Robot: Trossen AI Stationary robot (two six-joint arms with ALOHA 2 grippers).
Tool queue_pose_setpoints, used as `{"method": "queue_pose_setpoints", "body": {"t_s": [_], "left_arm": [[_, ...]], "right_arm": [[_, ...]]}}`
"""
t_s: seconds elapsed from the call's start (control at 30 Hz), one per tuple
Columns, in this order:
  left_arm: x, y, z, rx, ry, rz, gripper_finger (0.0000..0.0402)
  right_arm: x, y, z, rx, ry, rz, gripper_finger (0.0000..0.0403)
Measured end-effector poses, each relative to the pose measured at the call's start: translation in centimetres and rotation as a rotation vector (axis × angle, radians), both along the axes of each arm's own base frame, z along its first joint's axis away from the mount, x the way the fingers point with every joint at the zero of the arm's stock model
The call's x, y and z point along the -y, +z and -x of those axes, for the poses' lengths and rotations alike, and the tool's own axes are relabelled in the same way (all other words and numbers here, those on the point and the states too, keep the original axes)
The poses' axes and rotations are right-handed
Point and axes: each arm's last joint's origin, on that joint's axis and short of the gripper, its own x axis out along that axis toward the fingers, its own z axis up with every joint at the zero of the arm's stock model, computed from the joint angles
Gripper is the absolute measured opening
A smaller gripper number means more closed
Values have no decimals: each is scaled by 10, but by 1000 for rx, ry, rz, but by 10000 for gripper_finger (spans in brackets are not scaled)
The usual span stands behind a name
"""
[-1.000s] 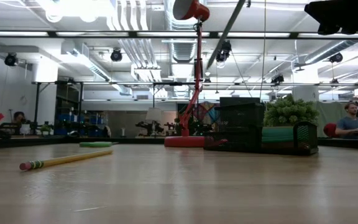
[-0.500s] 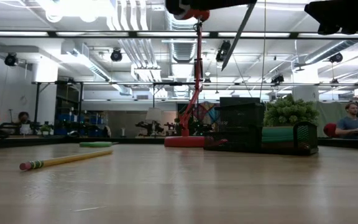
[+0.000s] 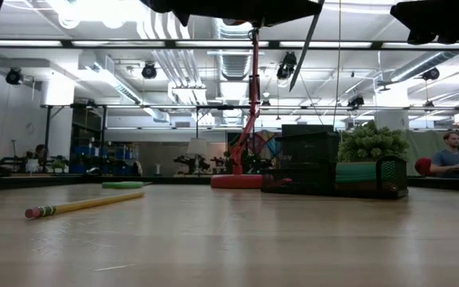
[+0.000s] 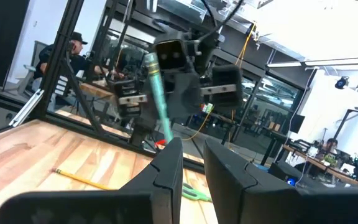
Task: Pick and place office supplies into organizer
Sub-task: Put the blue pencil into the desk organizer
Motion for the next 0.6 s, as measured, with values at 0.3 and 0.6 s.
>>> {"method": "queue_pose_setpoints", "body": {"t_s": [0.3, 0.6], "left_arm": [[-20, 7, 1, 79, 56, 80, 4], [-44, -7, 11, 231, 116, 231, 4]], "right_arm": [[0, 0, 0, 0, 0, 0, 56], [0, 0, 0, 0, 0, 0, 56]]}}
